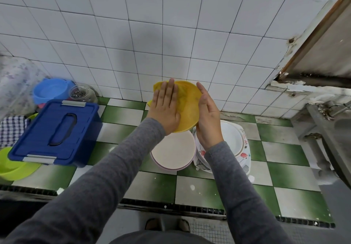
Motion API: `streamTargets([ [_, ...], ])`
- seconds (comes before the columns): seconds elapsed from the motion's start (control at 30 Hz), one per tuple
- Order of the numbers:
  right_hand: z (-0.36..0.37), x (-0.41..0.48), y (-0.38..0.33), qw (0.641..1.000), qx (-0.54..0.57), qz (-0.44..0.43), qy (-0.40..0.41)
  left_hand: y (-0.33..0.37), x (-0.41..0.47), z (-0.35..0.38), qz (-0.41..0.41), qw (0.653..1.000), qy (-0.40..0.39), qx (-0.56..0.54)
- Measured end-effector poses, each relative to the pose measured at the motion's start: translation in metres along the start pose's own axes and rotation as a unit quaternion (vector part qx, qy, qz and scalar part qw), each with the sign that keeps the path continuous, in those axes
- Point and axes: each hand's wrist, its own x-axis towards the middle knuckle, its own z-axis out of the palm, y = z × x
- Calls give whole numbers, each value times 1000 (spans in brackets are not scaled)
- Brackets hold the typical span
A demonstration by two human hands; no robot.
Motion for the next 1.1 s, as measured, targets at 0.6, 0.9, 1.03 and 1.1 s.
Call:
streamTargets([
  [0.6,-4,7,-3,994,96,5,50,34,0,-29,20,994,-47,-94],
  [0.9,4,3,-2,999,50,15,10,42,15,-29,-105,970,-140,-170],
  [1.03,2,6,-5,1000,-2,-8,1,33,24,-30,-14,967,-148,-208],
  [1.1,-1,8,-6,1000,-25,-18,-2,31,22,-30,55,965,-151,-205],
])
